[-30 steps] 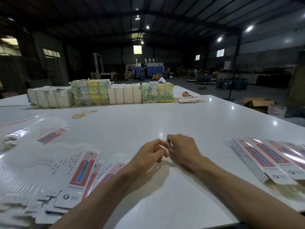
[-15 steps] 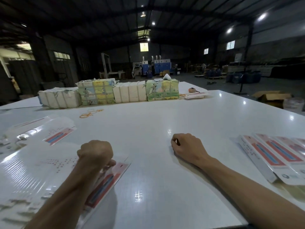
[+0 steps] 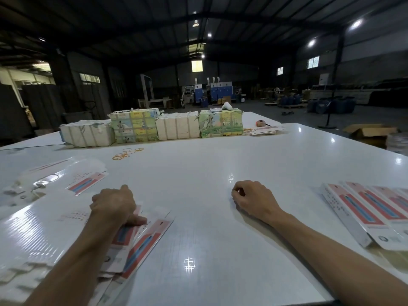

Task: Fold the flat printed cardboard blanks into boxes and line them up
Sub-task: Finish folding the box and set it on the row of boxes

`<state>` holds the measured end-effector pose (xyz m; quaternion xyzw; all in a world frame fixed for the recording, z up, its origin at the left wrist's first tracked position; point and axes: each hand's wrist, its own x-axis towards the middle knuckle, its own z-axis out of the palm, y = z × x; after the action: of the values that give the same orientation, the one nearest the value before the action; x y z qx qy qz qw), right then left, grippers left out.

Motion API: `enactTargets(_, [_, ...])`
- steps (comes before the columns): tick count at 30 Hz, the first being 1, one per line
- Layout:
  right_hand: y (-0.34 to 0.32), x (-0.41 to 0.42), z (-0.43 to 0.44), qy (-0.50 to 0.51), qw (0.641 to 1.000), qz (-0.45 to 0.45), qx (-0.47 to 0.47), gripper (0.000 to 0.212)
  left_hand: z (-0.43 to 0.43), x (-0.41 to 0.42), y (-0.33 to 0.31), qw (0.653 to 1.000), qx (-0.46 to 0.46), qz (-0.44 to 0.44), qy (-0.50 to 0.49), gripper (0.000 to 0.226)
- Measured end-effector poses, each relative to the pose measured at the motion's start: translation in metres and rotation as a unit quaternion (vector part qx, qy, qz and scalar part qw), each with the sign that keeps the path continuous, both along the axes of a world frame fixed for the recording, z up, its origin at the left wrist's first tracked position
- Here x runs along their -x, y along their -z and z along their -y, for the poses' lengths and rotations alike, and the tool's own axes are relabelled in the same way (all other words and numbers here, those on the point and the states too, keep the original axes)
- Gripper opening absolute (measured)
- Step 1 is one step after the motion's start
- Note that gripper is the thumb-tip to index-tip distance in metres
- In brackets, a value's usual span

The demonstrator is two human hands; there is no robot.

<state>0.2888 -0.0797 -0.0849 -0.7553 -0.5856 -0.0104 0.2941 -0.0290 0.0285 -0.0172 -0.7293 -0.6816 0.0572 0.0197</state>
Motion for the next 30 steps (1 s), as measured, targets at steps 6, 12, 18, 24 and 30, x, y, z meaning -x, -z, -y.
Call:
enactTargets(6, [0.002, -0.003, -0.001, -0.005, 1.000, -0.006, -0.002, 0.020, -0.011, 0.010, -0.003, 0.999, 0.025, 0.030, -0.006, 0.089])
enactTargets(12, [0.003, -0.002, -0.003, -0.006, 1.000, 0.000, -0.001, 0.019, -0.034, 0.024, -0.002, 0.990, 0.021, 0.137, 0.000, 0.069])
enactTargets(18, [0.002, -0.002, -0.003, -0.002, 1.000, -0.004, 0.008, 0.019, -0.047, 0.013, -0.018, 0.954, 0.048, 0.282, 0.086, 0.030])
enactTargets(24, [0.001, -0.001, -0.001, -0.003, 1.000, -0.023, 0.006, 0.020, -0.023, -0.054, -0.019, 0.712, 0.308, 0.609, 0.163, 0.037])
enactTargets(30, [-0.001, 0.001, 0.002, -0.016, 0.994, -0.063, -0.091, 0.018, 0.001, -0.109, 0.040, 0.572, 0.392, 0.703, 0.158, 0.054])
